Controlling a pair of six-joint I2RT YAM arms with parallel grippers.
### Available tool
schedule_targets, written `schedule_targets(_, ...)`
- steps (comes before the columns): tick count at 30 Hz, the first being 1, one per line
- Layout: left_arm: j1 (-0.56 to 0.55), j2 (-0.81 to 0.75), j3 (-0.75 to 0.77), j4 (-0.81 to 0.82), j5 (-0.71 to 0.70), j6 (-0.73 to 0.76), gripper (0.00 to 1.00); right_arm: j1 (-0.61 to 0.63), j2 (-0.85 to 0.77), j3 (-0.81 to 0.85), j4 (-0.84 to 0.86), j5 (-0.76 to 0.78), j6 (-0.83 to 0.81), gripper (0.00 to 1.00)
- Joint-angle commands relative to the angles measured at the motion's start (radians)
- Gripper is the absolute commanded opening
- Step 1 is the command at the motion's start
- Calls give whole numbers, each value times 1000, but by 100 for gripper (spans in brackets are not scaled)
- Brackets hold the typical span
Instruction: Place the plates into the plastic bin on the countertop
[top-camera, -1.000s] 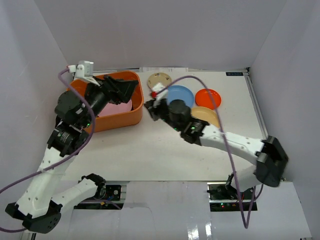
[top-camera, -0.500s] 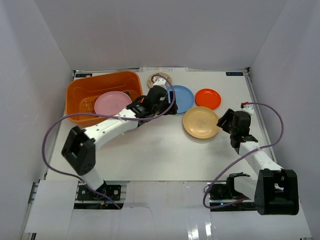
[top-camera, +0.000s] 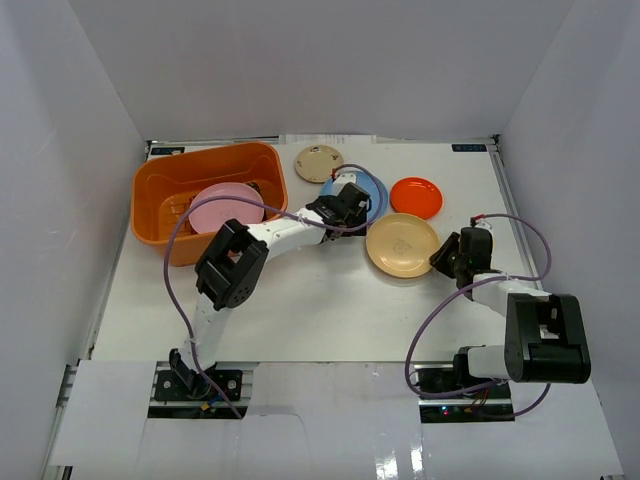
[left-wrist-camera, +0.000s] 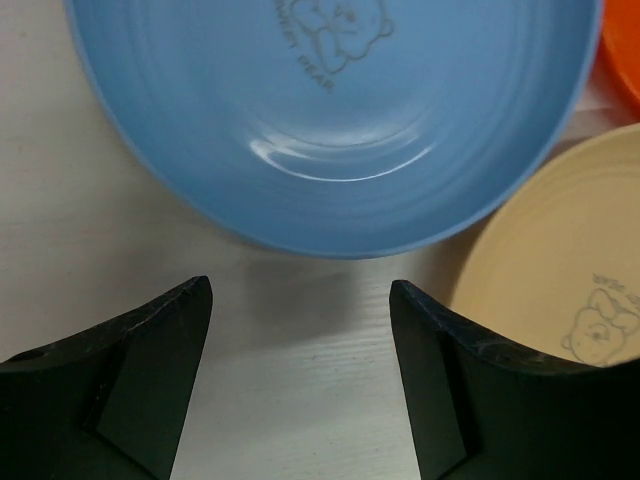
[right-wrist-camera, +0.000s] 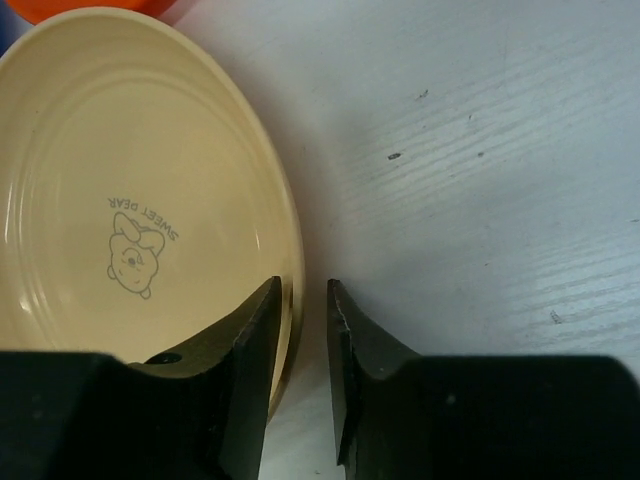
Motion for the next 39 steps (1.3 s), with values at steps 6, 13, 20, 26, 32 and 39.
schedule_targets(6,60,-52,-101,66,-141,-246,86,-2,-116,-94,35,0,39,14)
schedule_targets(13,66,-142,-318,330,-107,-317,86,-1,-337,-174,-64,-20,10,8)
schedule_targets(20,66,-235,-428,466,-69,-331,82,-2,-394,-193,-107,-52,-5,8)
schedule_targets(26,72,-174,-327,456,-80,-326,83,-2,-386,-194,-95,-82,-2,8)
schedule_targets(32,101,-14,-168,321,-54,-348,70,-2,-414,-193,-115,-91,-16,8)
schedule_targets(39,112,-5,-173,284,-58,-349,40,-1,-455,-171,-132,-125,-5,8)
